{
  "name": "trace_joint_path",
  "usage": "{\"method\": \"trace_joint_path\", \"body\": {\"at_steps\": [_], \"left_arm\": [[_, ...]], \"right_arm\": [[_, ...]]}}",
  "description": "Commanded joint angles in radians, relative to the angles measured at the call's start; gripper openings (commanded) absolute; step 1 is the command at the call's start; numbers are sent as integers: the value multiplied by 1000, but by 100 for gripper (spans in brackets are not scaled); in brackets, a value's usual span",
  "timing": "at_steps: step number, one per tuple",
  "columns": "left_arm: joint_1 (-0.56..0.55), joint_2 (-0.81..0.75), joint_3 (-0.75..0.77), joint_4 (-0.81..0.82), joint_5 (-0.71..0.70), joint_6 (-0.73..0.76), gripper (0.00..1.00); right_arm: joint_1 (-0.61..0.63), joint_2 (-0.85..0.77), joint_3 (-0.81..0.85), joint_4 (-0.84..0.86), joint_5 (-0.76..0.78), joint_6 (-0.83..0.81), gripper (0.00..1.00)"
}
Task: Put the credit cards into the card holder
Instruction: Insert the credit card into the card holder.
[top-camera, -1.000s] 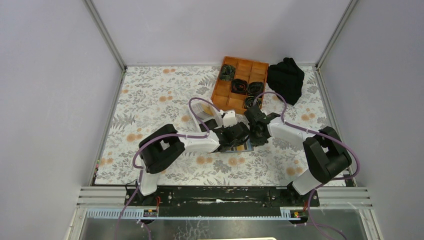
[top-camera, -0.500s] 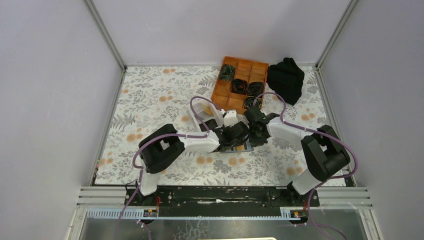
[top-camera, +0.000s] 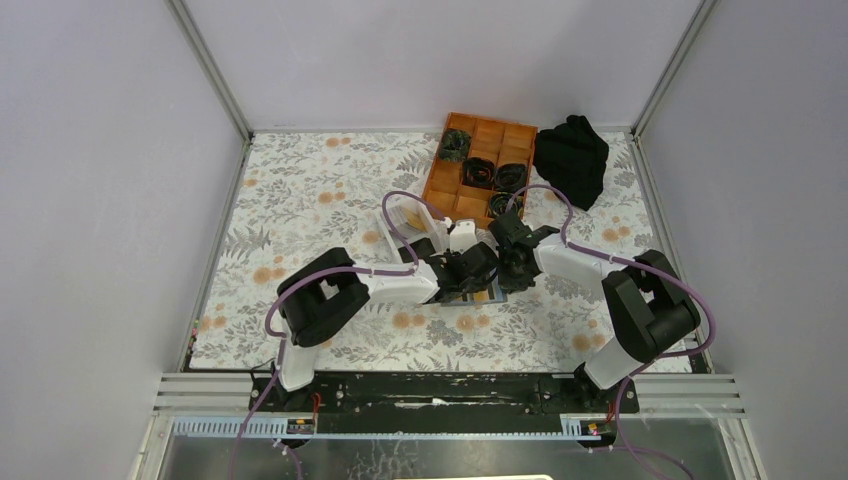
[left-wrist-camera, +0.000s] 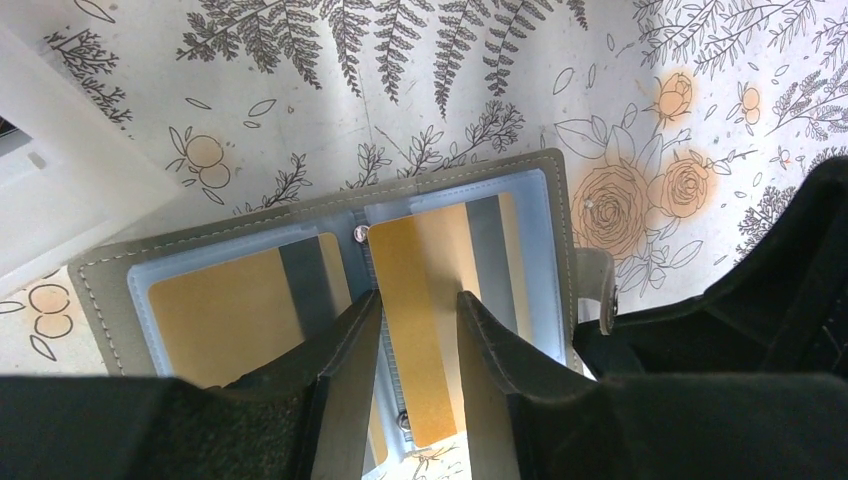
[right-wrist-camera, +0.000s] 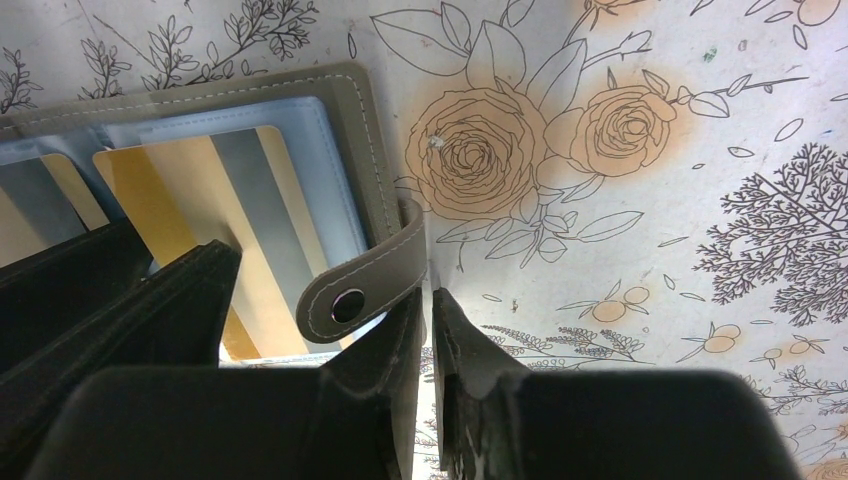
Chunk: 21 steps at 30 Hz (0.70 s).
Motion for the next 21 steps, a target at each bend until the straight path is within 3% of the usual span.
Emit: {"method": "trace_joint_path", "body": {"at_steps": [1,21], "left_arm": [[-18,38,-1,38,91,20,40],[-37,50,28,27,110,38,20]], "right_arm": [[8,22,0,14,-47,13,16],[11,13,-15,23,-55,9,14]]}}
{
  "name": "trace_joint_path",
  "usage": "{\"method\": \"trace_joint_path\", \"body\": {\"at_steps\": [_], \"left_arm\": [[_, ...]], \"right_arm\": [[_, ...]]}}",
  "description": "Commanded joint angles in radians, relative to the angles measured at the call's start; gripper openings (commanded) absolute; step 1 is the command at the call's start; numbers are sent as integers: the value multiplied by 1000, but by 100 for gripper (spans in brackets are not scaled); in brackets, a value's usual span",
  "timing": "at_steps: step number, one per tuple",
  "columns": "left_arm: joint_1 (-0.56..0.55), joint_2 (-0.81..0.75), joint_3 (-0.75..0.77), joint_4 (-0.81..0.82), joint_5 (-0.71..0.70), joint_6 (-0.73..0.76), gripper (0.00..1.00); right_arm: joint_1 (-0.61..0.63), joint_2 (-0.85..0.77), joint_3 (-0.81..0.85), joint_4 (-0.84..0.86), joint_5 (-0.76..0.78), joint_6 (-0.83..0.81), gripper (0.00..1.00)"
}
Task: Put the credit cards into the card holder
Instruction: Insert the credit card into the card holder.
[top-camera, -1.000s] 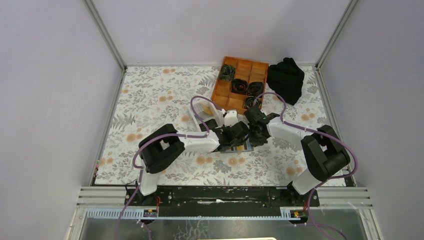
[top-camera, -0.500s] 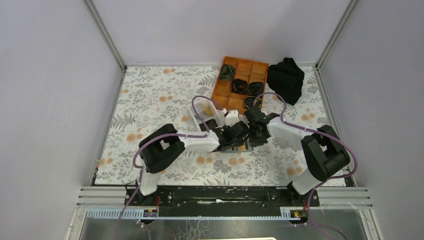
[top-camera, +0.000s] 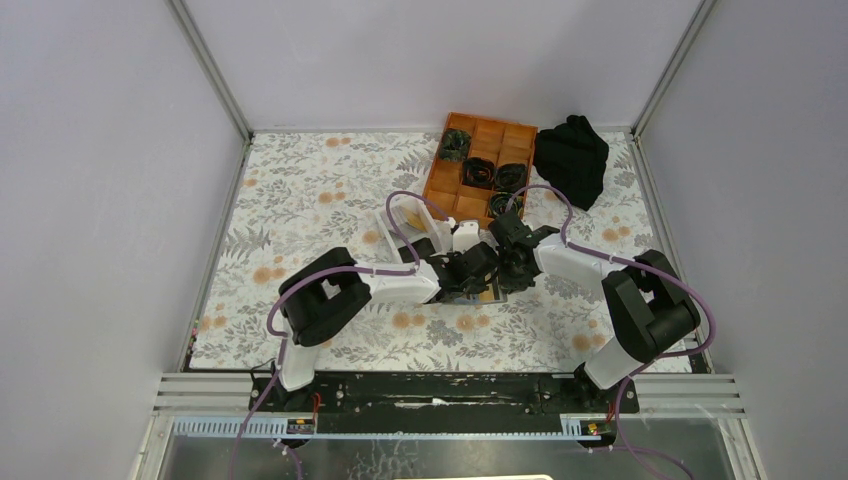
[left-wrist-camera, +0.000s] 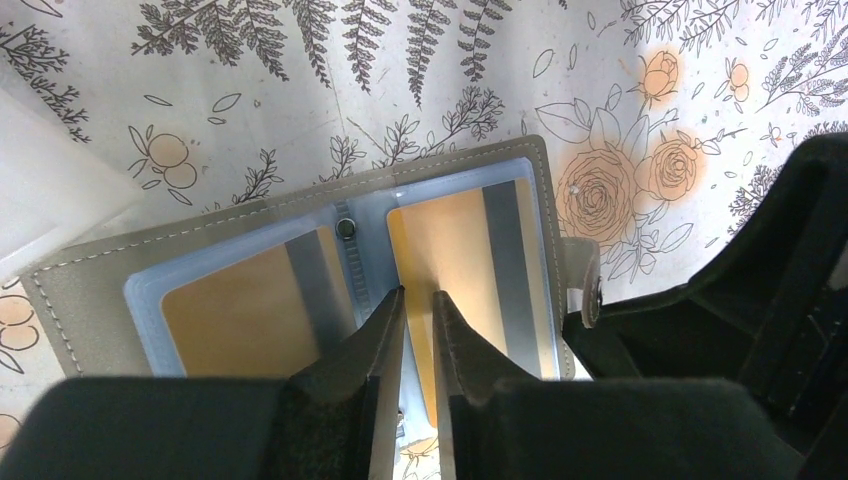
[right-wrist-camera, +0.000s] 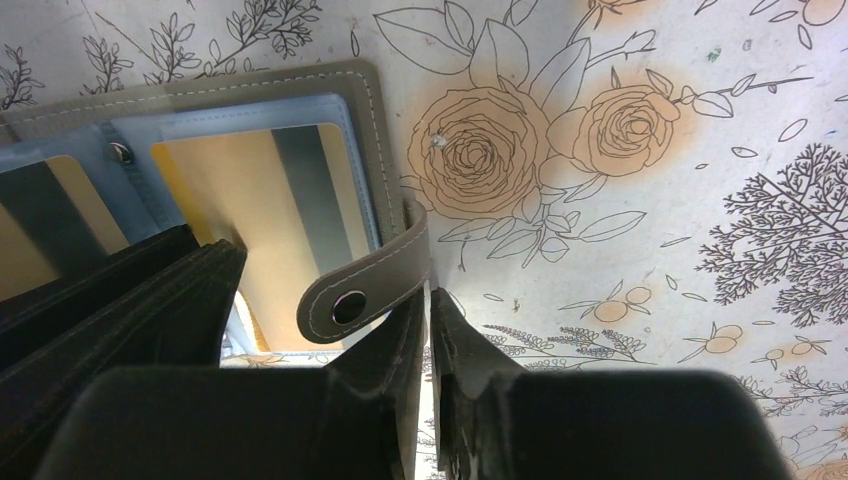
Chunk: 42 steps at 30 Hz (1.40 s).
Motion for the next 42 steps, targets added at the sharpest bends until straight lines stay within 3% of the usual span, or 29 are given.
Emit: {"method": "trace_joint_path", "body": {"at_steps": [1,6,13,17,34,42], "left_arm": [[-34,38,20,11,68,9,20],[-35,16,1,11,50,6,21],[-35,-51,-41,-14,0,5,44],[-36,-99,-64,-36,-39,1,47],[-35,-299,-216,-96,-163,-60,47],[-36,-312,-234,-86,-169,-70,47]], "right_arm": [[11,12,-16,22,-52,11,13],[10,6,-17,20,-43,13,13],[11,-7,-16,15,-24,15,14],[10,-14,-8,7,-16,11,15],[10,-69,33,-30,27,0,17],[10,-76,44,-40,31,1,18]]}}
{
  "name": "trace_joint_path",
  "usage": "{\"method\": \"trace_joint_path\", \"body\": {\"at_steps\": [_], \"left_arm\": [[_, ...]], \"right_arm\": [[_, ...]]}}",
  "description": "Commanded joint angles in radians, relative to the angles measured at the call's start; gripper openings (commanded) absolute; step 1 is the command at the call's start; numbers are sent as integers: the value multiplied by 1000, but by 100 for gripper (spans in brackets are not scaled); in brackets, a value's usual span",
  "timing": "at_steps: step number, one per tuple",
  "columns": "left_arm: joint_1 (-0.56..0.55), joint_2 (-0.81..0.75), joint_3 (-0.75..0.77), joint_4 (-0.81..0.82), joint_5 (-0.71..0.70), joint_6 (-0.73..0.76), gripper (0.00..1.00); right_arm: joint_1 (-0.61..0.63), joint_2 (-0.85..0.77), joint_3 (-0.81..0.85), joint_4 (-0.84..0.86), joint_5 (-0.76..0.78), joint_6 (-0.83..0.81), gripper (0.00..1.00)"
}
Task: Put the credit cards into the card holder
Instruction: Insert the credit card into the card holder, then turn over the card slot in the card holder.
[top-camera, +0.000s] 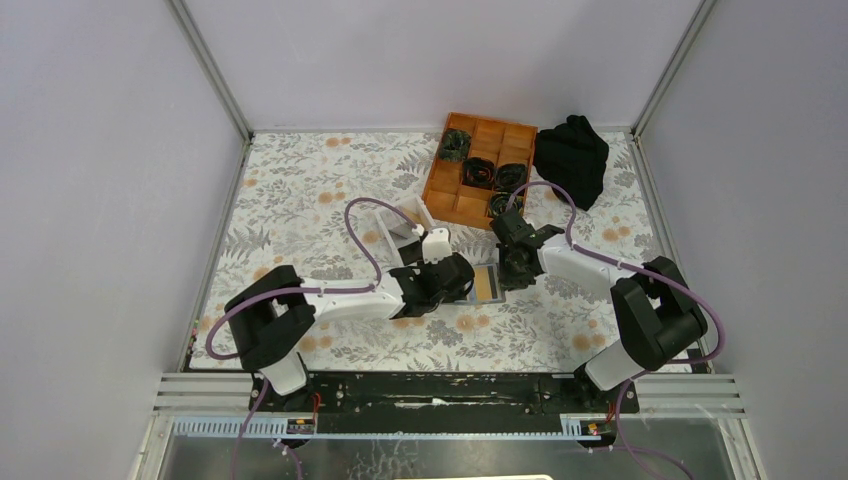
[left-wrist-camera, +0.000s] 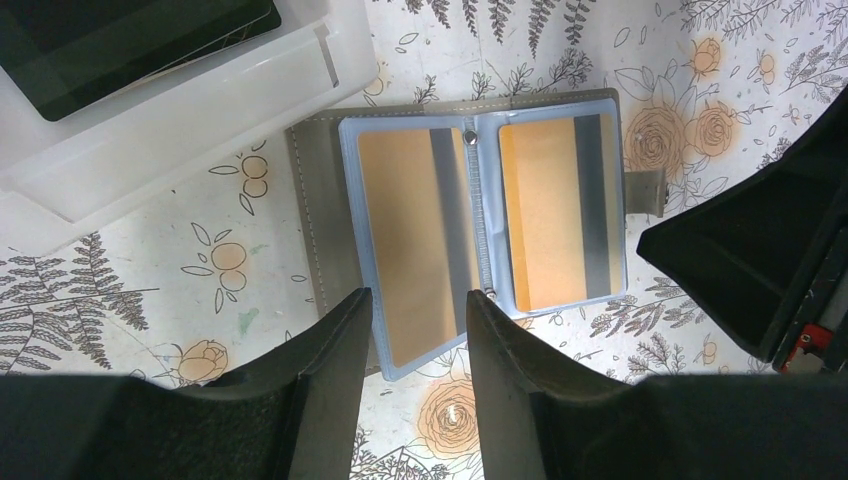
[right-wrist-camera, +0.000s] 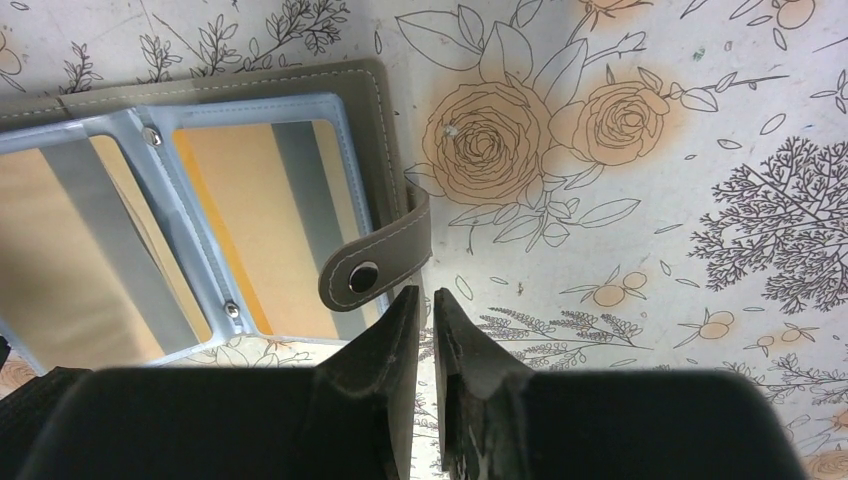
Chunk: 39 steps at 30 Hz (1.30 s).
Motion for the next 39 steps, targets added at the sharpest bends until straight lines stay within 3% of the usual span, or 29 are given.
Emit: {"method": "trace_joint_path", "body": {"at_steps": [1,39], "left_arm": [[-2,-13,-6,-2,-40,-14,47],[-3,97,123,18,3,-3,47]], "right_arm": [[8,-28,35,-22,28,0,18],[8,23,-15,23,-29,-17,19]]}}
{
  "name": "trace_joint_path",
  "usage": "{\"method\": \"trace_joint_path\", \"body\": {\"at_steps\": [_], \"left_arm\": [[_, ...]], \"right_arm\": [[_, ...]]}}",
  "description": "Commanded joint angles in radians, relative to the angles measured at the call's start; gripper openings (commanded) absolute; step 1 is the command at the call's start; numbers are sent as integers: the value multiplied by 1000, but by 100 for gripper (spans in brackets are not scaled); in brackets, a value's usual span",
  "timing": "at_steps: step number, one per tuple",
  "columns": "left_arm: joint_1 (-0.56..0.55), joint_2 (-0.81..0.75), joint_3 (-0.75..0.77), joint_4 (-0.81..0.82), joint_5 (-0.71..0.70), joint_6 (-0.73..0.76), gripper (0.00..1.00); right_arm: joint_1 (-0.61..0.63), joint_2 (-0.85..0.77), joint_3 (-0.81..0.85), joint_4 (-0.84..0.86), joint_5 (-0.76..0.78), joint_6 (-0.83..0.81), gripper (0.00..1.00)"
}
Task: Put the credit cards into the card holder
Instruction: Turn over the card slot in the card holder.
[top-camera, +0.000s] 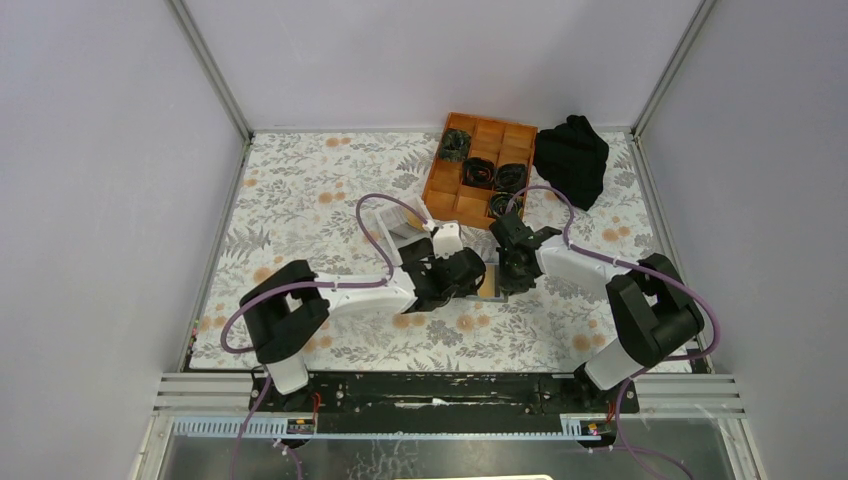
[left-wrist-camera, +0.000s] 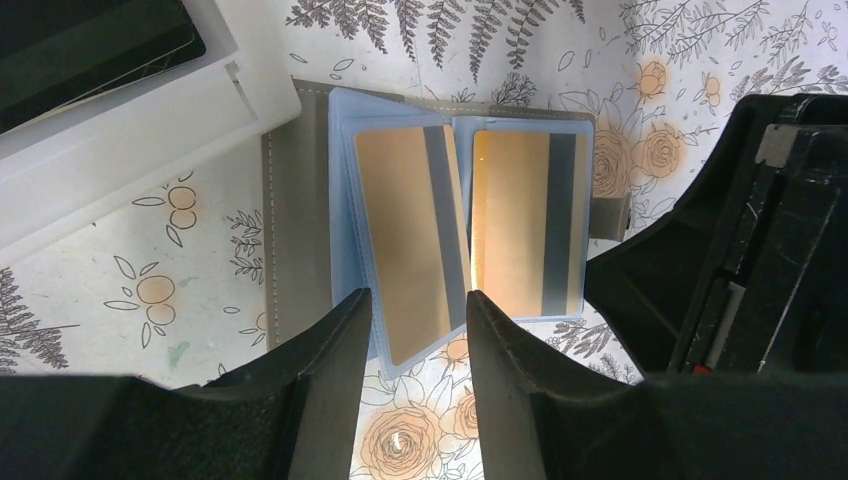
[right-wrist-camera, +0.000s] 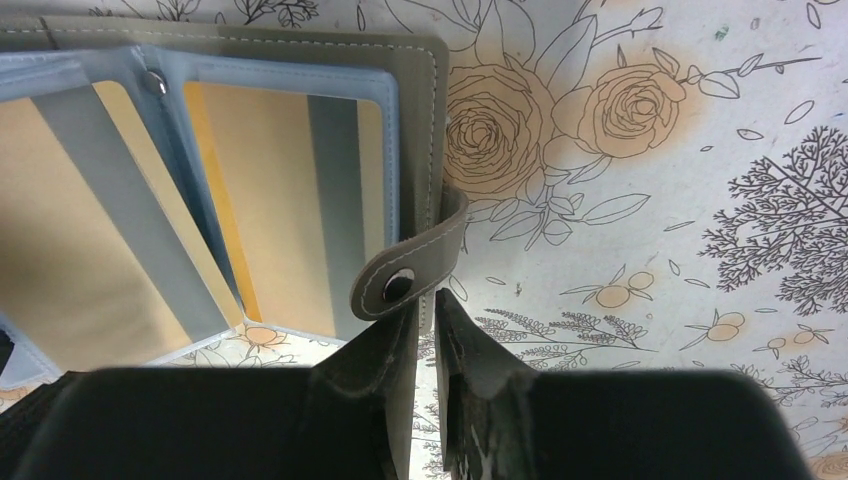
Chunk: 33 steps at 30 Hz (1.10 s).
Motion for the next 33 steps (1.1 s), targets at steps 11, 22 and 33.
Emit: {"method": "trace_joint_path", "body": {"at_steps": [11,22,33], "left_arm": [[-3,32,55,21,-2,17,47],[-4,-6,9,96,7,5,47],[-11,-25,-23,167,29,6,47]], "right_arm": [[8,3,-7,27,-23,-8,19],[9,0,-17,32,-21,-4,19],[8,-2,-16,32,-20,-2,19]]}}
